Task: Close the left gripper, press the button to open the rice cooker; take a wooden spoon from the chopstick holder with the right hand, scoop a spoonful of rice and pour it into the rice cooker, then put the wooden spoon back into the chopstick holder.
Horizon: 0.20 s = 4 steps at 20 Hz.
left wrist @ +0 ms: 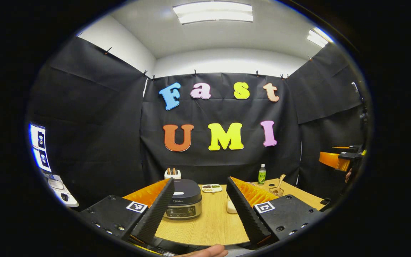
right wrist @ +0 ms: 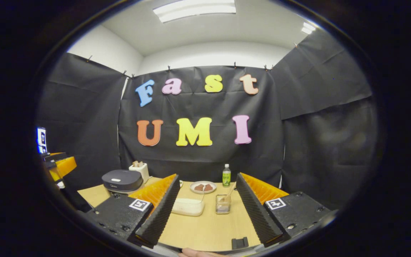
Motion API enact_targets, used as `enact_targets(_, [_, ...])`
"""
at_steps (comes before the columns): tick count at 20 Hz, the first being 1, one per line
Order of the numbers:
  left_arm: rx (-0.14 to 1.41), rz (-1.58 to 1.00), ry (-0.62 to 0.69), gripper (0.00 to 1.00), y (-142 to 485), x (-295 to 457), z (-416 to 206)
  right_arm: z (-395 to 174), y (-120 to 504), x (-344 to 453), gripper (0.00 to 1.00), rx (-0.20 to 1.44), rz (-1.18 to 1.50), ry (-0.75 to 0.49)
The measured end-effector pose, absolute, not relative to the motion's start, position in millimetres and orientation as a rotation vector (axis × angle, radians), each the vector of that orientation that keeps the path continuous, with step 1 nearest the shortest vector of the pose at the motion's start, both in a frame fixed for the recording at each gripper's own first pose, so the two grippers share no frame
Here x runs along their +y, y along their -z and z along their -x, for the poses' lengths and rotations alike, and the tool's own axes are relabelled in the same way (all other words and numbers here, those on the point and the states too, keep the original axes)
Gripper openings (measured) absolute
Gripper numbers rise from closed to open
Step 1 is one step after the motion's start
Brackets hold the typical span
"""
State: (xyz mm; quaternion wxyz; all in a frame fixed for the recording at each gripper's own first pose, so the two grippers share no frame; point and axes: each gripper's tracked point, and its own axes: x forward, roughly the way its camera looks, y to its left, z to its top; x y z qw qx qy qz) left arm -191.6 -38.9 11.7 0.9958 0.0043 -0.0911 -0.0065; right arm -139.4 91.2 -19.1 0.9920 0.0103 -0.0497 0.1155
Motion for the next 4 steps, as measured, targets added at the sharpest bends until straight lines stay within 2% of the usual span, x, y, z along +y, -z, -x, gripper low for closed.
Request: enact_targets(4, [-0.173, 0.011, 0.014, 0.94, -13.6, -37.0, 189.6, 141.4, 20.2, 96.5, 1.00, -0.096, -0.020, -0.251])
